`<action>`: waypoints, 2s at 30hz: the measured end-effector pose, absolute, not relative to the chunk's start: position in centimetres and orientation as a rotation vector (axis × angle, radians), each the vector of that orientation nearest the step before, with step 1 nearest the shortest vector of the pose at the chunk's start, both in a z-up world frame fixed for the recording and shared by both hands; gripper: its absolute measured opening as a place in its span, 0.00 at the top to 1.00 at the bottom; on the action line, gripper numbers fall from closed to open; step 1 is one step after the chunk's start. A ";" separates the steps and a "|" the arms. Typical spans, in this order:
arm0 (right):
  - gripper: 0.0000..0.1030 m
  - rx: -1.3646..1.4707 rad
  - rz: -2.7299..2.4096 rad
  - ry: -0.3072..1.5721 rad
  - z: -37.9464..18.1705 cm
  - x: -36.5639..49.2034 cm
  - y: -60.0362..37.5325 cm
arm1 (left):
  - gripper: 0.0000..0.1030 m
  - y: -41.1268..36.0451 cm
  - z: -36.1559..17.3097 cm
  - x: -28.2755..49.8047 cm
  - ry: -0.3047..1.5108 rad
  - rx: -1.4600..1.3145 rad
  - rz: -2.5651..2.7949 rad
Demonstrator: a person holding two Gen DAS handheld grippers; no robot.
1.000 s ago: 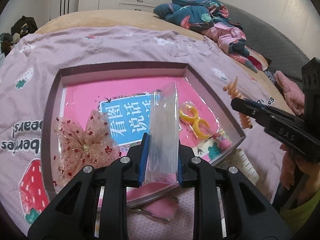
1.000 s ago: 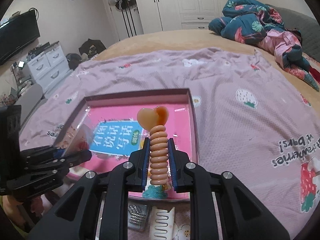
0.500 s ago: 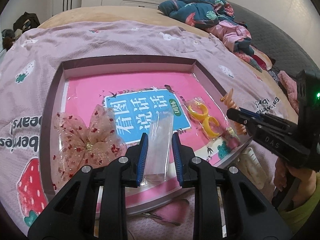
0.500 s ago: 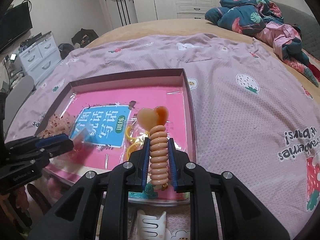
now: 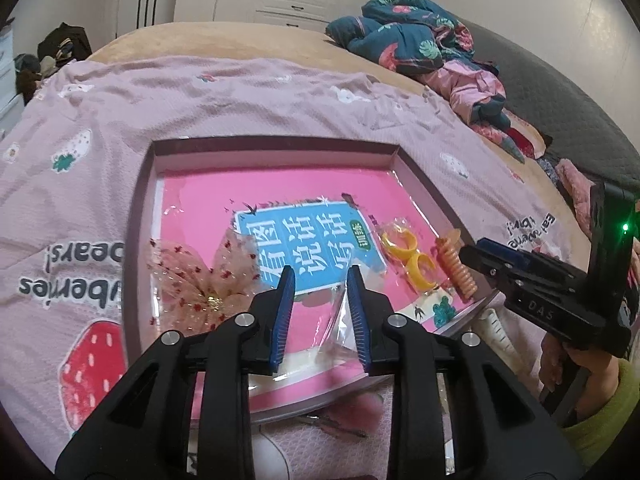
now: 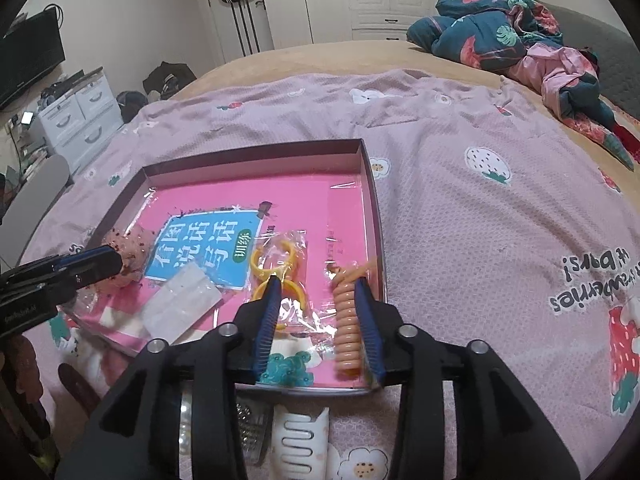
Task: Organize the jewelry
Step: 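Release the sleeve into the tray with the left tool while the right tool releases the spiral tie, then withdraw both open tools away from the tray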
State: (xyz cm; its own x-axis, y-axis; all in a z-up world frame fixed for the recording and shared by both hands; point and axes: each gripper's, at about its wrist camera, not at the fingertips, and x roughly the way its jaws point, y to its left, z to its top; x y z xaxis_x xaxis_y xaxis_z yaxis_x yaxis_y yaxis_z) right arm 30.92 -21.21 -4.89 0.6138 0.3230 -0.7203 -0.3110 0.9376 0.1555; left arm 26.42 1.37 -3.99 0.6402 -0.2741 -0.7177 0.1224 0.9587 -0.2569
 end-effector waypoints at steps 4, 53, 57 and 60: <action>0.51 0.034 0.368 0.821 -4.1 30.0 -21.6 | 0.76 1.7 -3.2 25.9 0.837 -0.191 -0.218; 0.17 0.081 0.443 0.501 9.2 16.7 -24.8 | 0.09 3.3 9.5 12.7 0.548 -0.220 -0.139; 0.17 0.071 0.451 0.495 9.6 15.9 -24.7 | 0.09 2.8 9.6 11.8 0.547 -0.209 -0.147; 0.17 0.067 0.457 0.492 9.7 15.3 -24.7 | 0.09 2.6 9.6 11.2 0.549 -0.204 -0.147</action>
State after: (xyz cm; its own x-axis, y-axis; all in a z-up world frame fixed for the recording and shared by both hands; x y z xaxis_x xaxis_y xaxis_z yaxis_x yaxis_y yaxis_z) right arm 15.27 -24.71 9.72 0.7829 0.4390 -0.4409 -0.4071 0.8973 0.1707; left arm 11.24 2.56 9.57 0.8435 -0.1929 -0.5012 0.0841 0.9692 -0.2314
